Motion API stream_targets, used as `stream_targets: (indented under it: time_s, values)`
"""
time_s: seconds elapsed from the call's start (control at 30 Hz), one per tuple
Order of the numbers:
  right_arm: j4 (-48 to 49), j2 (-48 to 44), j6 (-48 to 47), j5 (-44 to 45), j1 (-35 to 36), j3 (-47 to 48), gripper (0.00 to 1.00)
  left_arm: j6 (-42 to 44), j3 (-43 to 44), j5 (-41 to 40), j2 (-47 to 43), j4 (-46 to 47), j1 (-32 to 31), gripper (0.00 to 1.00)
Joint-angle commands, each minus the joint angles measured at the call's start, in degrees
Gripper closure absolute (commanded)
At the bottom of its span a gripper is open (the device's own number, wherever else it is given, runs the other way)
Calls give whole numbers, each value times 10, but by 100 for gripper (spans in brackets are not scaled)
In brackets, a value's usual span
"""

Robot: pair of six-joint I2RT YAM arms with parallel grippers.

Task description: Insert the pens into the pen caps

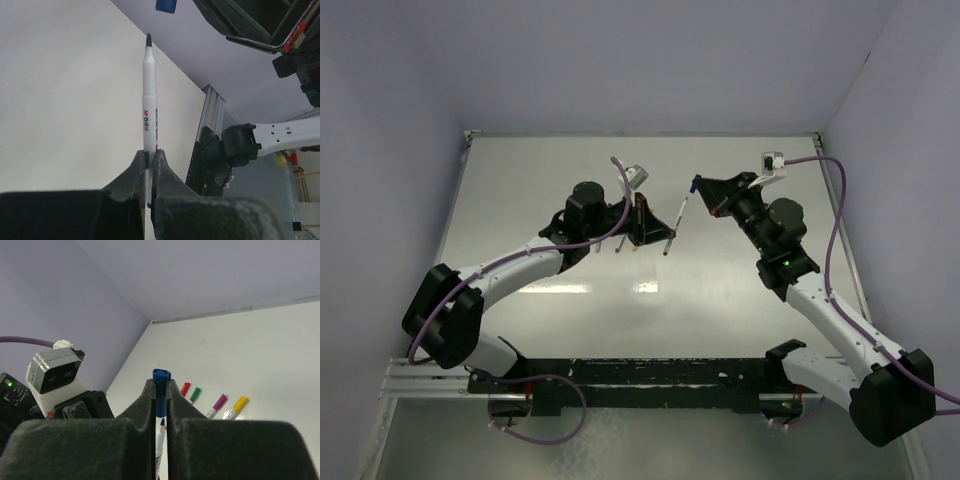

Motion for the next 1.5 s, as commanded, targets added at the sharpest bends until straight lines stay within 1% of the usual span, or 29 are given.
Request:
stream_targets:
  time_s: [0.0, 0.43, 0.73, 1.17, 1.47]
  values:
    - [39, -4, 6, -6, 0, 3, 100, -6, -4, 15, -23, 42, 3, 100]
    - [46, 0, 3, -7, -1, 3, 100, -7, -3, 16, -21, 50, 3, 100]
    - [51, 16, 19, -27, 0, 3, 100, -7, -8, 14, -17, 53, 3, 100]
    - [4, -2, 12, -30, 0, 1, 100, -5, -10, 3, -13, 60, 3, 100]
    - [8, -3, 15, -34, 0, -4, 100, -4, -9, 1, -13, 58, 3, 100]
